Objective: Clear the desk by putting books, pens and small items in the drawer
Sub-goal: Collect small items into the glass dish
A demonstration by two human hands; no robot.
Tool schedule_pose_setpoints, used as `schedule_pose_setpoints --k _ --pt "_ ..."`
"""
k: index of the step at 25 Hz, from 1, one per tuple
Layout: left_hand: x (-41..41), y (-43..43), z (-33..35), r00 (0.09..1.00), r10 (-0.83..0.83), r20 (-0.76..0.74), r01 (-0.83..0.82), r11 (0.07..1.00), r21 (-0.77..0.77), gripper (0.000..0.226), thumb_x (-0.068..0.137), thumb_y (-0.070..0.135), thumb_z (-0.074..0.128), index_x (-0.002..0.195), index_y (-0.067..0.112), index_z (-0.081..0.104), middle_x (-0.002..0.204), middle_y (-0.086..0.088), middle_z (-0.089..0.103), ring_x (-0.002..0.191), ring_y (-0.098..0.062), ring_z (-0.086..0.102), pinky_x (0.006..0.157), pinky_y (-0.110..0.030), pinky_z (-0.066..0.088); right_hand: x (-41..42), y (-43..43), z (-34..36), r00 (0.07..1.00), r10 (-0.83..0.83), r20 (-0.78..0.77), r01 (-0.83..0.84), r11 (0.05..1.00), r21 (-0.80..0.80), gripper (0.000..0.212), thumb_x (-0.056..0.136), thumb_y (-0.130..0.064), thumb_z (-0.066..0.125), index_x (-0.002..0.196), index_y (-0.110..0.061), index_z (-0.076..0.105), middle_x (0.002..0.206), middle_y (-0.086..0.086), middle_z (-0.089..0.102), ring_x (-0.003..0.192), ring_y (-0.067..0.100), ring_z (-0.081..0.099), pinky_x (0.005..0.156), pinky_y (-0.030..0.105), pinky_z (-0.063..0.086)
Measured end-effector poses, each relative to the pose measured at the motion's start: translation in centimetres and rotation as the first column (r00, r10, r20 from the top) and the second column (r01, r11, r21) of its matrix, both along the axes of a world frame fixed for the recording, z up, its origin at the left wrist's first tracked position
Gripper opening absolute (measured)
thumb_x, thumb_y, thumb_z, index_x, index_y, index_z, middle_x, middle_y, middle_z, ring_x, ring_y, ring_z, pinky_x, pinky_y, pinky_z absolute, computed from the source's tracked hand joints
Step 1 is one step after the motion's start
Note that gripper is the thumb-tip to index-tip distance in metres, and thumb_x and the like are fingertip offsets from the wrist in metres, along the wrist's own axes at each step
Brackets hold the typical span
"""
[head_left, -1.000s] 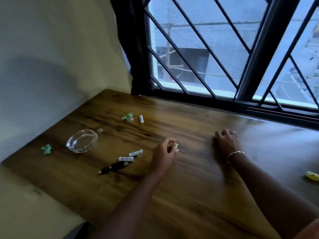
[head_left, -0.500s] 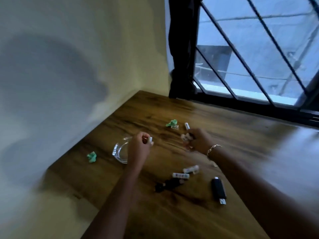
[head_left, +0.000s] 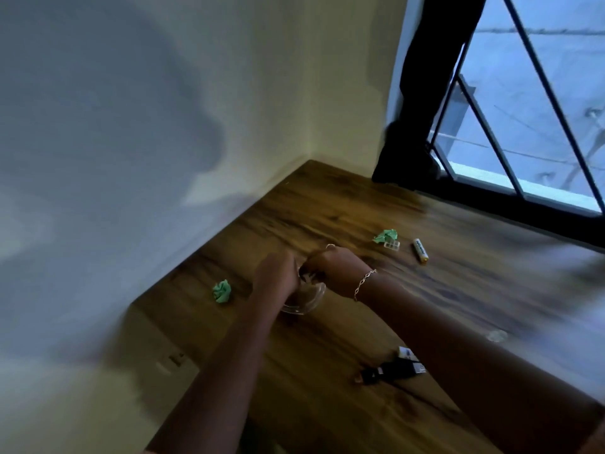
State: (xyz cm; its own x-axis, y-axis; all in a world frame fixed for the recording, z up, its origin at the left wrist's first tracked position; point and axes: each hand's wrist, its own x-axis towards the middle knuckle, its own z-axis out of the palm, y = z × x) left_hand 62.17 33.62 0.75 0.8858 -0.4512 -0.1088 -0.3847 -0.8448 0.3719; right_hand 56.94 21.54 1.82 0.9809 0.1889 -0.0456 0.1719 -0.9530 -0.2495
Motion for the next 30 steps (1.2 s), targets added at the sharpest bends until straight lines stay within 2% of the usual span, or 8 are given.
schedule_pose_setpoints --k 6,10,16,19,23,25,28,30 --pt "1.4 0.5 1.1 0.992 0.032 -0.121 -0.046 0.992 -0.115 0.017 0.089 0.006 0.053 0.099 0.008 0.066 0.096 -0.01 0.068 0.089 -0.021 0.063 0.074 -0.03 0.047 0.8 0.5 -0.2 0.982 0.173 -0.07 -0.18 0.978 -0.108 0.037 0.087 -0.001 0.049 0.117 -0.017 0.063 0.115 0.01 0.064 0.107 0.028 0.058 0.083 0.043 0.05" --pt "2.0 1.2 0.9 0.988 0.086 -0.127 -0.114 0.965 -0.235 0.014 0.088 0.005 0.055 0.092 0.012 0.066 0.093 -0.009 0.068 0.087 -0.025 0.065 0.078 -0.04 0.054 1.4 -0.2 -0.1 0.997 0.078 -0.017 -0.079 0.996 -0.032 0.03 0.086 0.001 0.052 0.109 -0.013 0.066 0.111 0.008 0.063 0.101 0.023 0.061 0.083 0.037 0.051" --pt "1.4 1.3 1.0 0.994 0.084 -0.077 -0.102 0.953 -0.287 0.014 0.087 0.005 0.055 0.089 0.014 0.066 0.092 -0.007 0.069 0.081 -0.021 0.064 0.073 -0.037 0.055 1.0 -1.1 -0.6 0.986 -0.104 0.13 0.094 0.993 0.077 0.025 0.086 -0.001 0.054 0.105 -0.014 0.065 0.107 0.006 0.064 0.094 0.019 0.063 0.079 0.036 0.054" --pt "0.5 0.1 1.2 1.0 -0.003 -0.012 -0.001 0.949 -0.317 0.011 0.089 0.011 0.058 0.097 0.014 0.066 0.096 -0.005 0.068 0.087 -0.017 0.062 0.075 -0.034 0.053 -1.7 -3.3 -0.5 0.974 -0.204 0.101 0.191 0.973 0.13 0.023 0.087 -0.003 0.053 0.104 -0.011 0.066 0.105 0.005 0.067 0.095 0.019 0.062 0.081 0.025 0.047" --pt "-2.1 -3.8 1.3 0.97 -0.222 0.1 0.243 0.891 -0.384 0.012 0.086 0.014 0.062 0.098 0.013 0.067 0.099 -0.004 0.068 0.092 -0.018 0.061 0.077 -0.033 0.051 -5.9 -8.1 -1.0 0.908 -0.408 0.09 0.381 0.897 0.222 0.021 0.083 -0.001 0.059 0.099 -0.009 0.069 0.101 0.01 0.069 0.093 0.025 0.064 0.083 0.04 0.051" --pt "-4.0 -6.1 1.2 0.92 -0.373 0.117 0.39 0.86 -0.329 0.015 0.087 0.014 0.062 0.101 0.013 0.066 0.103 -0.004 0.065 0.098 -0.017 0.057 0.08 -0.03 0.048 -7.2 -10.7 -1.2 0.845 -0.526 0.098 0.49 0.834 0.255 0.018 0.081 -0.001 0.061 0.095 -0.01 0.07 0.098 0.012 0.068 0.09 0.028 0.064 0.081 0.042 0.052" --pt "-6.7 -8.6 1.2 0.811 -0.583 0.053 0.581 0.79 -0.198 0.016 0.087 0.018 0.062 0.102 0.014 0.064 0.106 -0.003 0.063 0.1 -0.017 0.056 0.08 -0.029 0.046 -8.3 -13.8 -0.8 0.757 -0.643 0.116 0.593 0.751 0.291 0.015 0.08 0.003 0.062 0.092 -0.003 0.069 0.095 0.016 0.067 0.087 0.031 0.063 0.072 0.026 0.044" --pt "-8.1 -9.5 1.3 0.733 -0.68 -0.021 0.675 0.731 -0.102 0.017 0.086 0.022 0.063 0.102 0.016 0.063 0.107 -0.002 0.062 0.098 -0.014 0.055 0.076 -0.027 0.044 -8.4 -15.0 -0.7 0.715 -0.689 0.118 0.643 0.714 0.275 0.017 0.079 0.003 0.063 0.094 0.0 0.069 0.096 0.017 0.068 0.089 0.029 0.063 0.07 0.026 0.04"
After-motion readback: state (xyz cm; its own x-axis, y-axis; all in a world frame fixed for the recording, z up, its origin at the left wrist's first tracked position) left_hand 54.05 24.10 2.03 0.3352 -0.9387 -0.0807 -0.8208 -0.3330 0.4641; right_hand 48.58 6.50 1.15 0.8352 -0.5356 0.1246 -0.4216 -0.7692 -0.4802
